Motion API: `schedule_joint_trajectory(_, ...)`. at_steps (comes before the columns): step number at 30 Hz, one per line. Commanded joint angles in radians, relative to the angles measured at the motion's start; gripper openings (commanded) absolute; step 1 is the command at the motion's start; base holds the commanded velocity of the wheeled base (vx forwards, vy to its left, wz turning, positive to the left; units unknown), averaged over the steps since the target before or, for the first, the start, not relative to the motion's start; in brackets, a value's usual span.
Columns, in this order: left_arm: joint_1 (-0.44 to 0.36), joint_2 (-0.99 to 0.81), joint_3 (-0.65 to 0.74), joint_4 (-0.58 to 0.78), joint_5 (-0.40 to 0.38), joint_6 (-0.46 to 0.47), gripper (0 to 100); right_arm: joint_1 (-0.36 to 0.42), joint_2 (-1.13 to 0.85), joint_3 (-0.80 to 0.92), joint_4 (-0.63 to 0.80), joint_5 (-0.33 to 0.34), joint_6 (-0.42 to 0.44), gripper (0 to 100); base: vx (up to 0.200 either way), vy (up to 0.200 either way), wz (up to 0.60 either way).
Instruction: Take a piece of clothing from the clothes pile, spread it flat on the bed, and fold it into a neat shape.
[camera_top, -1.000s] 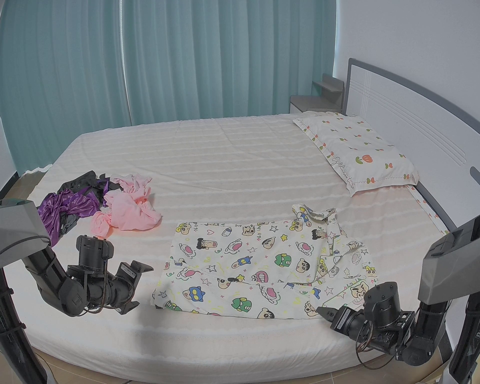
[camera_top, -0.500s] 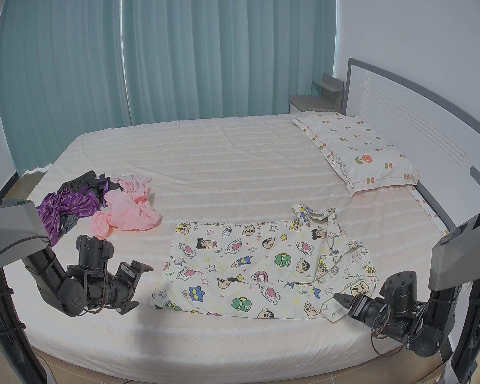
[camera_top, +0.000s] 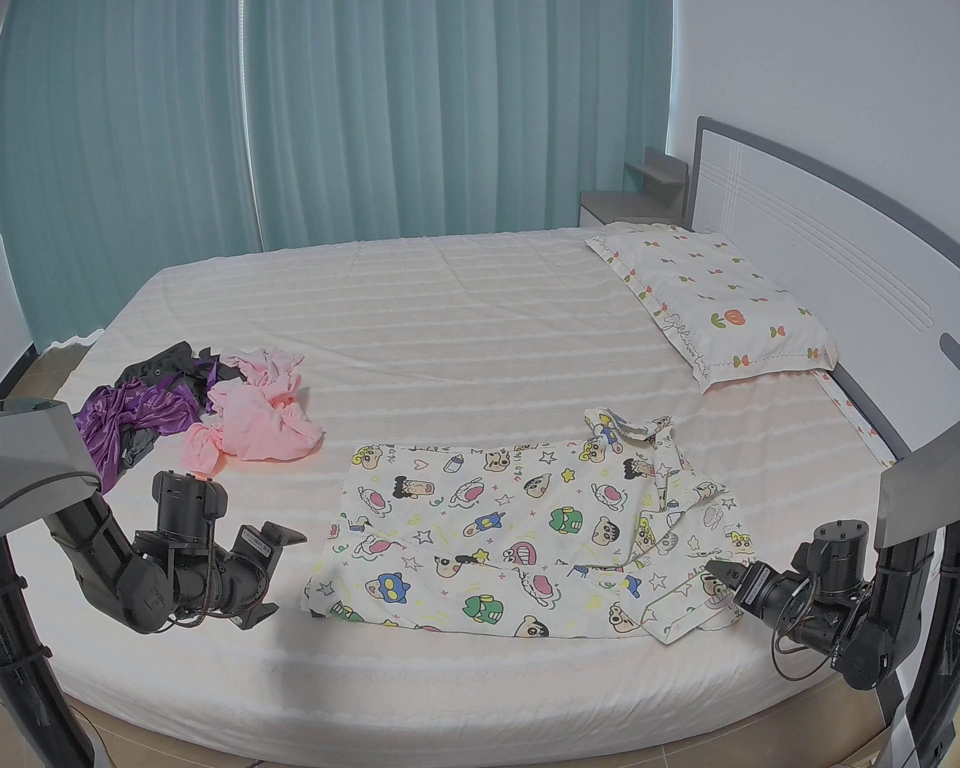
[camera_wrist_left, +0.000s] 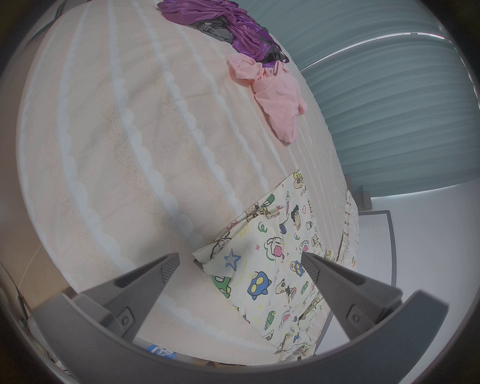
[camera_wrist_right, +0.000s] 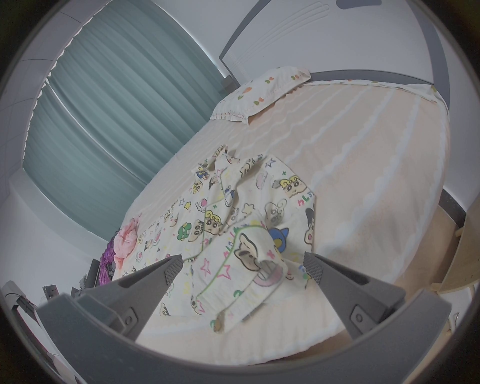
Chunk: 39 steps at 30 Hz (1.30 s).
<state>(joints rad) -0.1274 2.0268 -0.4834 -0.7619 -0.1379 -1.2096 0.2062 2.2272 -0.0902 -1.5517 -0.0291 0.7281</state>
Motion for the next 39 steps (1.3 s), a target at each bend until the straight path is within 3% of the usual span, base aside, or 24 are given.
schedule_joint_trajectory(1,-0.001,0.001,0.0,0.0,0.0,-0.001,100,-0.001,0.048,-0.016,-0.019,0.0,0.002,100,0.0,0.0,0.0)
schedule_joint_trajectory(3,-0.001,0.001,0.0,-0.002,0.0,-0.001,100,-0.001,0.054,-0.019,-0.019,0.0,0.002,100,0.0,0.0,0.0)
schedule_joint_trajectory(4,-0.001,0.001,0.0,0.0,0.001,-0.001,100,-0.001,0.057,-0.019,-0.019,0.0,0.002,0,0.0,0.0,0.0)
schedule_joint_trajectory(17,-0.001,0.001,0.0,0.0,0.0,-0.001,100,0.015,0.028,-0.006,-0.019,-0.012,-0.003,0,0.0,0.0,0.0)
schedule_joint_trajectory(22,-0.001,0.001,0.0,0.0,0.0,-0.001,100,0.058,-0.029,0.033,-0.019,-0.014,-0.003,0,0.0,0.0,0.0)
schedule_joint_trajectory(28,-0.001,0.003,-0.001,0.0,0.001,-0.002,100,0.128,-0.057,0.079,-0.019,-0.091,-0.003,0,0.0,0.0,0.0)
schedule_joint_trajectory(39,-0.001,0.003,-0.001,0.0,0.001,-0.002,100,0.134,-0.106,0.09,-0.019,-0.114,-0.013,0,0.0,0.0,0.0)
